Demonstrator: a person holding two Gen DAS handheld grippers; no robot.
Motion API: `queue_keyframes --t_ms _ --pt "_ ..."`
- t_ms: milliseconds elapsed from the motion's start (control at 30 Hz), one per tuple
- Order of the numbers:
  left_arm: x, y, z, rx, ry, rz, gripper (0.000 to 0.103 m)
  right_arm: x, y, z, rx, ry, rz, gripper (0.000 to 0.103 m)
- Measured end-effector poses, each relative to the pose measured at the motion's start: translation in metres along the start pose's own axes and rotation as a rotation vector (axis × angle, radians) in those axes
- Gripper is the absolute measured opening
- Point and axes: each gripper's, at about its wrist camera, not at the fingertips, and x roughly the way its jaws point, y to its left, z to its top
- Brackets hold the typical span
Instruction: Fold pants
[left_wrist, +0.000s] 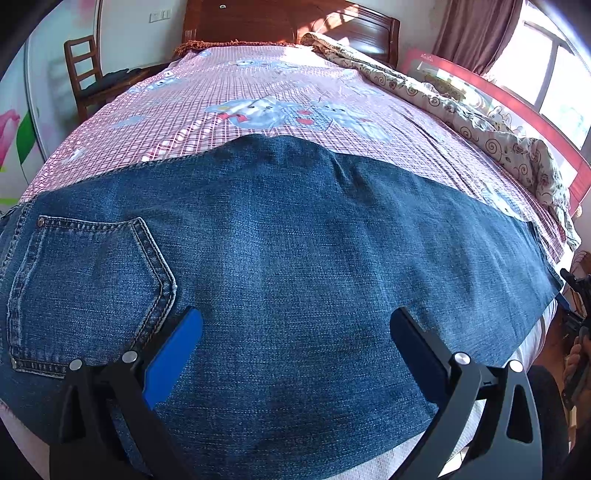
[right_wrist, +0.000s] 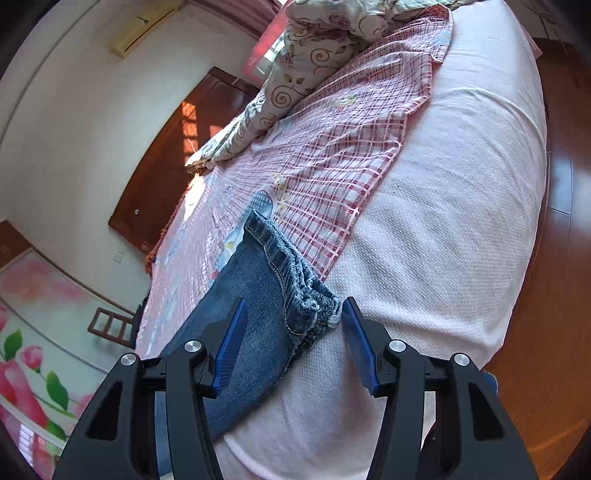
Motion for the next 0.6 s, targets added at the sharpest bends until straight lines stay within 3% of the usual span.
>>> queue_keyframes --t_ms 167,333,600 --pt "0.000 -0.002 -0.001 0.009 -0.003 0.015 0.101 0.003 0.007 -0.006 -0.076 -0.022 -0.030 0.053" --pt "0.000 -0.002 -0.001 0.019 -0.004 0.015 0.101 0.001 -0.006 -0.006 -0.058 -0.011 -0.010 0.025" --pt "-0.001 -0.002 -0.002 0.022 -0.009 0.010 0.101 -0.016 0.013 -0.005 -0.095 -0.066 0.020 0.017"
